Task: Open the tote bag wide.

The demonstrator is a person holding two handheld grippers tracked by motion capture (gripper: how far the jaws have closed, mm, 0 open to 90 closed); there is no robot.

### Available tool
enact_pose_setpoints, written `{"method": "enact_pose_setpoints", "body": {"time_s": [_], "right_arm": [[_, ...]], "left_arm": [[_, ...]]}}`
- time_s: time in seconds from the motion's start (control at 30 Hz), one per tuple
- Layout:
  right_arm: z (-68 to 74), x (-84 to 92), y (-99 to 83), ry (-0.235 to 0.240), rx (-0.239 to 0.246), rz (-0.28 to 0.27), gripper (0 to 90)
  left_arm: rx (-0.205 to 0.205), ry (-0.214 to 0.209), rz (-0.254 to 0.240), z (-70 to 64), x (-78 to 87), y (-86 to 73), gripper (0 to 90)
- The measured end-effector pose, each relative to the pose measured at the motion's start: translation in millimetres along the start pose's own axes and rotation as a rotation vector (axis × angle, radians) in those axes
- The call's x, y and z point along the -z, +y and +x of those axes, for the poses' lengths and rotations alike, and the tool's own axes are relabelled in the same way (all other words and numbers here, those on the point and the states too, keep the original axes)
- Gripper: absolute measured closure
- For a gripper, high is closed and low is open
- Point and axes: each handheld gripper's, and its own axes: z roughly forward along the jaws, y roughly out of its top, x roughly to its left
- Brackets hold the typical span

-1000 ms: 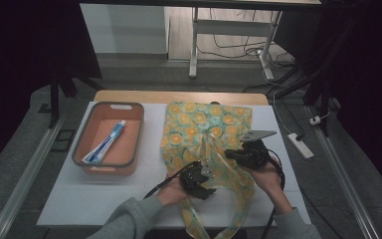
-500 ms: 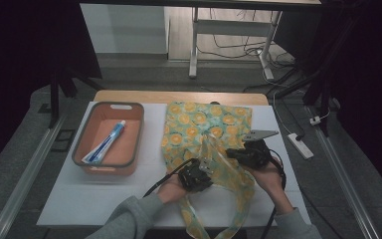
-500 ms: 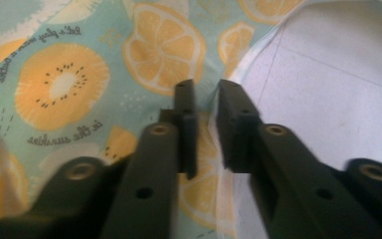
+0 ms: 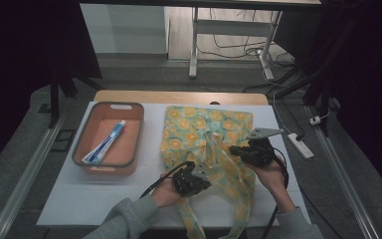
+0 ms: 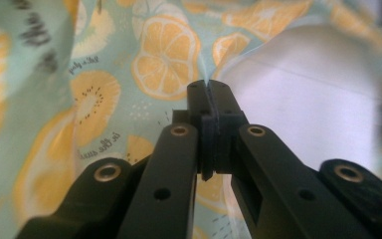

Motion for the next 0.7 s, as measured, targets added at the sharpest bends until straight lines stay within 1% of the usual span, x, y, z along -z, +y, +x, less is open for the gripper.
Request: {"method": "enact_pose_setpoints", "body": {"time_s": [0.07,0.1,0.13,0.2,0.23,0.3,0.33,0.4,0.47,0.5,0.53,0.57,0.6,0.7], "right_arm": [[-1.9,-0.7,-0.1,-0.004,-0.004,-0.004,89.5],[-2.8,-0.9,0.0,-0.006,-0.006,-0.007,89.5],[-3.7,-1.0,0.2,-0.007,-0.007,-0.01,89.5],[-4.3,-1.0,0.4,-0.008,-0.012,-0.013,89.5],[-5.5,-1.5,1.2,-0.01,-0.014,-0.022,89.5],[-6.7,-2.5,2.9,-0.019,-0.022,-0.029,89.5],[-8.2,-3.7,4.3,-0.021,-0.024,-0.035,89.5],[-11.7,-7.5,7.9,-0.029,-0.036,-0.053,89.5],[-15.4,-13.4,10.6,-0.036,-0.042,-0.059,89.5],[-16.9,-16.4,11.0,-0.042,-0.039,-0.054,89.5],[-18.5,-19.2,11.1,-0.051,-0.041,-0.049,89.5],[-20.3,-21.9,10.9,-0.055,-0.047,-0.049,89.6],[-21.9,-24.2,10.9,-0.059,-0.053,-0.049,89.6],[-28.0,-29.3,10.2,-0.105,-0.048,-0.041,89.6]], "left_arm": [[-0.016,-0.027,-0.012,-6.5,9.9,-3.7,89.0],[-0.016,-0.027,-0.012,-6.5,9.9,-3.7,89.0],[-0.013,-0.05,-0.021,-10.3,15.5,-6.8,89.0],[-0.016,-0.055,-0.024,-12.5,18.0,-8.4,89.0],[-0.027,-0.067,-0.026,-17.0,23.2,-11.1,89.0],[-0.03,-0.074,-0.031,-19.4,25.8,-12.4,89.0],[-0.041,-0.079,-0.03,-21.3,28.6,-13.6,89.0],[-0.048,-0.095,-0.036,-27.3,36.2,-18.4,89.0],[-0.054,-0.096,-0.036,-28.8,38.6,-20.4,89.0],[-0.053,-0.098,-0.039,-30.3,40.7,-22.6,89.0],[-0.055,-0.113,-0.038,-31.8,44.9,-27.1,89.0],[-0.055,-0.113,-0.038,-31.8,44.9,-27.1,89.1],[-0.057,-0.122,-0.036,-34.1,48.2,-32.2,89.0],[-0.061,-0.135,-0.027,-38.6,51.8,-40.5,89.0]]}}
